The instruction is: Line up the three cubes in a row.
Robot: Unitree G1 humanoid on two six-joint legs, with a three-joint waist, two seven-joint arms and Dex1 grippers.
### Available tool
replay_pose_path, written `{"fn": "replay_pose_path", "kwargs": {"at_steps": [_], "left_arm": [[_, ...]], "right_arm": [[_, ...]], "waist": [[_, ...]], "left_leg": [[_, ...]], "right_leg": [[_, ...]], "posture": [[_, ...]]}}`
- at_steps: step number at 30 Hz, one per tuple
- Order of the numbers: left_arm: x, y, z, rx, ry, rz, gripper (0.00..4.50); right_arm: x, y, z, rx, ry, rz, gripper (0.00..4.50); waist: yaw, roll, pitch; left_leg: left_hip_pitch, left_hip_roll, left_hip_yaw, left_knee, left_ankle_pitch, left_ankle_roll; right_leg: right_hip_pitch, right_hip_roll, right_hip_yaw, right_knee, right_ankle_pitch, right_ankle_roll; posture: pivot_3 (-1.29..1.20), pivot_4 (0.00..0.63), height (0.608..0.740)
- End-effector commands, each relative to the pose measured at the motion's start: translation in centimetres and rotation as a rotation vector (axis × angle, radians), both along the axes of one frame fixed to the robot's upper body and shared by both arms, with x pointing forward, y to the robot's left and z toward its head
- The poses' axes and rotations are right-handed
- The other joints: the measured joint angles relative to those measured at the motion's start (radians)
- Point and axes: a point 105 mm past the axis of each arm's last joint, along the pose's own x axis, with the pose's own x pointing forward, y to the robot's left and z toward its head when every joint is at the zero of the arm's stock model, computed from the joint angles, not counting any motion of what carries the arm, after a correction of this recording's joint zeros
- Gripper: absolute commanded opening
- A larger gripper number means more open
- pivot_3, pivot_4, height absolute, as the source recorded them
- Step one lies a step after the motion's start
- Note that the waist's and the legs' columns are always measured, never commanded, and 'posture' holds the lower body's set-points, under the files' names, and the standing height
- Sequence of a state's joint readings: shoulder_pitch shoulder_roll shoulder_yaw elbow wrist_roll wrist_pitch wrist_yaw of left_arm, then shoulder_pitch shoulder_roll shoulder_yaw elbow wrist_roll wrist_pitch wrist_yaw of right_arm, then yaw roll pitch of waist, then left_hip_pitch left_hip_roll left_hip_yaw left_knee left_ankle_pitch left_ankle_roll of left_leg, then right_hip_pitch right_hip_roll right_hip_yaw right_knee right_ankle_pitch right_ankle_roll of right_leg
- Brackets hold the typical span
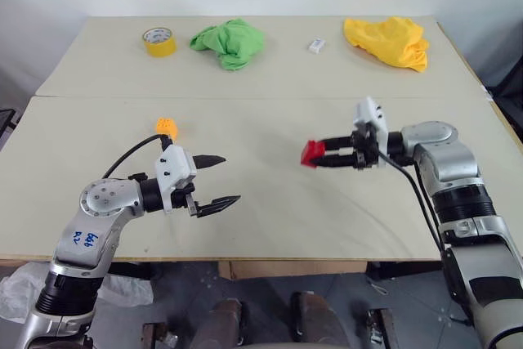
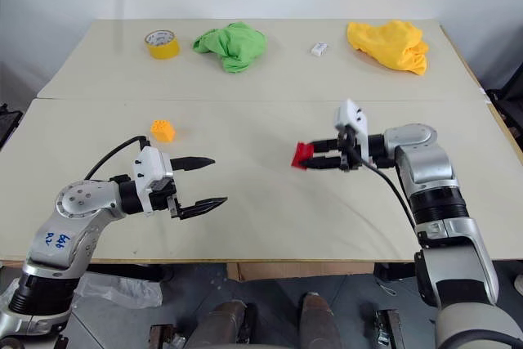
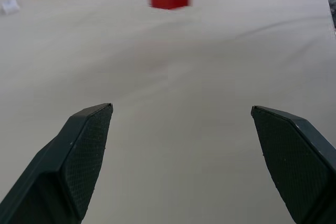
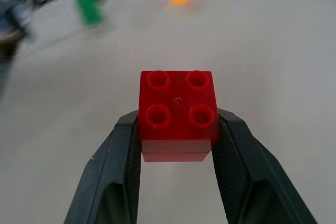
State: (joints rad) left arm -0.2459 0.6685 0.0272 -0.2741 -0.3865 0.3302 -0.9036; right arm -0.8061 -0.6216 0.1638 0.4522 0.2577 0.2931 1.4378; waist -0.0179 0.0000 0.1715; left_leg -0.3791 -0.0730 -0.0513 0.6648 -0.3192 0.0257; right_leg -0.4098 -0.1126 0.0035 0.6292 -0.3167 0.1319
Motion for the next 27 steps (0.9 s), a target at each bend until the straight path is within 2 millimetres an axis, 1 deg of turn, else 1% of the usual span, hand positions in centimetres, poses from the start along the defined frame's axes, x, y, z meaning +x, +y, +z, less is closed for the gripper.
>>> {"fn": "replay_pose_path", "kwargs": {"at_steps": [1, 5, 7, 11, 13, 15, 16, 19, 22, 24, 27], "left_arm": [[-0.6, -0.2, 1.3, -0.012, -0.045, -0.024, 4.5], [-0.8, -0.4, 1.3, -0.015, -0.038, -0.02, 4.5], [-1.0, -0.5, 1.2, -0.01, -0.033, -0.021, 4.5], [-1.0, -0.3, 1.2, -0.008, -0.035, -0.01, 4.5], [-1.0, -0.2, 1.2, -0.007, -0.034, -0.008, 4.5], [-1.1, -0.2, 1.3, -0.011, -0.036, -0.015, 4.5], [-1.2, -0.2, 1.3, -0.014, -0.038, -0.02, 4.5], [-1.3, -0.1, 1.9, -0.035, -0.048, -0.018, 4.5], [-1.2, 1.9, 3.8, -0.085, -0.1, 0.064, 4.5], [-1.8, 3.7, 4.2, -0.107, -0.108, 0.128, 4.5], [-3.0, 6.7, 3.5, -0.087, -0.098, 0.241, 4.5]], "right_arm": [[-0.4, 0.2, -0.9, -0.101, -0.056, 0.052, 1.48], [0.2, 1.2, -2.5, -0.109, -0.068, 0.028, 1.48], [0.4, 1.5, -2.9, -0.107, -0.081, 0.018, 1.48], [0.9, 1.1, -3.4, -0.131, -0.128, -0.019, 1.48], [0.8, 0.9, -3.7, -0.132, -0.104, -0.023, 1.48], [0.5, 1.0, -3.8, -0.12, -0.108, -0.013, 2.2], [0.6, 1.1, -3.8, -0.116, -0.118, -0.017, 2.43], [0.4, 1.0, -3.5, -0.096, -0.126, -0.008, 3.39], [0.3, 0.9, -1.1, -0.003, -0.171, 0.009, 4.42], [-0.2, 0.7, 0.1, 0.037, -0.216, 0.039, 4.47], [-1.4, 0.6, 1.3, 0.12, -0.231, 0.086, 4.47]], "waist": [[0.003, 0.0, 0.0], [0.006, 0.0, 0.0], [0.004, 0.0, 0.0], [0.005, 0.0, 0.0], [0.005, 0.0, 0.0], [0.005, 0.0, 0.0], [0.005, 0.0, 0.0], [0.005, 0.0, 0.0], [0.004, 0.0, 0.0], [-0.002, 0.0, 0.0], [-0.011, 0.0, 0.0]], "left_leg": [[0.0, 0.0, 0.0, 0.0, 0.0, 0.0], [0.0, 0.0, 0.0, -0.001, 0.0, 0.0], [0.0, 0.0, 0.0, -0.001, 0.0, 0.0], [0.0, 0.0, 0.0, -0.001, 0.0, 0.0], [0.0, 0.0, 0.0, -0.001, 0.0, 0.0], [0.0, 0.0, 0.0, -0.001, 0.0, 0.0], [0.0, 0.0, 0.0, -0.001, 0.0, 0.0], [0.0, 0.0, 0.0, -0.001, 0.0, 0.0], [0.0, 0.0, 0.0, -0.001, 0.0, 0.0], [0.0, 0.001, 0.0, -0.002, 0.0, 0.0], [0.0, 0.001, 0.0, -0.003, 0.0, -0.001]], "right_leg": [[0.0, 0.0, 0.0, 0.0, 0.0, 0.0], [-0.001, 0.0, -0.001, -0.001, 0.0, 0.0], [-0.001, 0.0, -0.001, -0.001, 0.0, 0.0], [-0.001, 0.001, -0.001, -0.001, 0.0, 0.0], [0.0, 0.001, -0.001, -0.001, 0.0, 0.0], [0.0, 0.001, -0.001, -0.001, 0.0, 0.0], [0.0, 0.001, -0.001, -0.001, 0.0, 0.0], [-0.001, 0.001, -0.001, -0.001, 0.0, 0.0], [-0.001, 0.001, -0.001, -0.001, 0.0, 0.0], [-0.001, 0.001, -0.001, -0.001, 0.0, 0.0], [-0.001, 0.001, -0.001, -0.001, 0.0, 0.0]], "posture": [[0.0, 0.15, 0.74], [0.0, 0.15, 0.74], [0.0, 0.15, 0.74], [0.0, 0.15, 0.74], [0.0, 0.15, 0.74], [0.0, 0.15, 0.74], [0.0, 0.15, 0.74], [0.0, 0.15, 0.74], [0.0, 0.15, 0.74], [0.0, 0.15, 0.74], [0.0, 0.15, 0.74]]}}
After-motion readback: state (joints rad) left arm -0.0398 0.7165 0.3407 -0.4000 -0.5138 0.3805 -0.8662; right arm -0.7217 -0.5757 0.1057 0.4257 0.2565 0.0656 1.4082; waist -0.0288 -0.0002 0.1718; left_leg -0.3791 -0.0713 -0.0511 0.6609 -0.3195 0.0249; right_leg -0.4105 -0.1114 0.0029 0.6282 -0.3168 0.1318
